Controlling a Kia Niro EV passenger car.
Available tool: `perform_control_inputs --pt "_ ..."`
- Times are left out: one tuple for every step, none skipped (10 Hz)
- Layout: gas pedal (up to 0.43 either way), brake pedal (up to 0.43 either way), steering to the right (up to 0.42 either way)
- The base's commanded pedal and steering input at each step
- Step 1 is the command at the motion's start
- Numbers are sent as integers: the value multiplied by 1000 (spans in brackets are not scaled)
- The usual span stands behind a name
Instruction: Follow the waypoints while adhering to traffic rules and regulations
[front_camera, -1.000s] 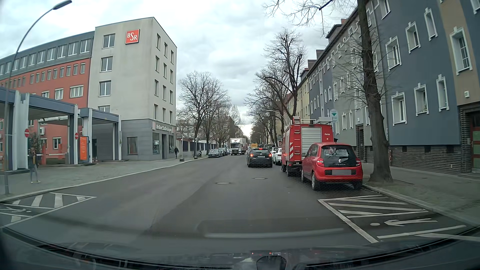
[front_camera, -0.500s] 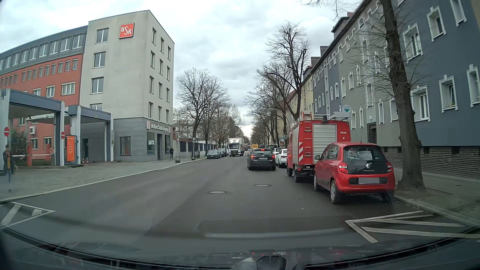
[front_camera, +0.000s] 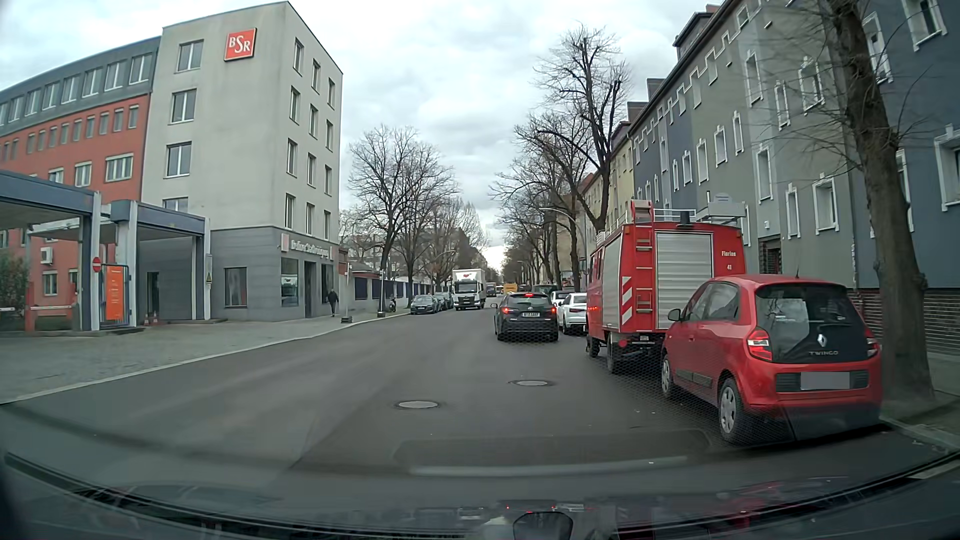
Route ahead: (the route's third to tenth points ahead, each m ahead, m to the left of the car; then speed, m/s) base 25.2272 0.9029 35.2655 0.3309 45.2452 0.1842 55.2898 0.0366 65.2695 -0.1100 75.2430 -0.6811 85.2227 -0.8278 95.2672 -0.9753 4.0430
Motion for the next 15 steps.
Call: perform_control_inputs --pt "0 201 -4" --pt "0 201 -4" --pt "0 201 -4" --pt "0 201 -4" --pt "0 207 -5" --pt "0 207 -5" --pt "0 207 -6" --pt "0 207 -5" --pt "0 207 -5" --pt "0 207 -5" --pt "0 213 -4" --pt "0 226 -1" --pt "0 232 -1" --pt "0 238 -1" --pt "0 250 -1"
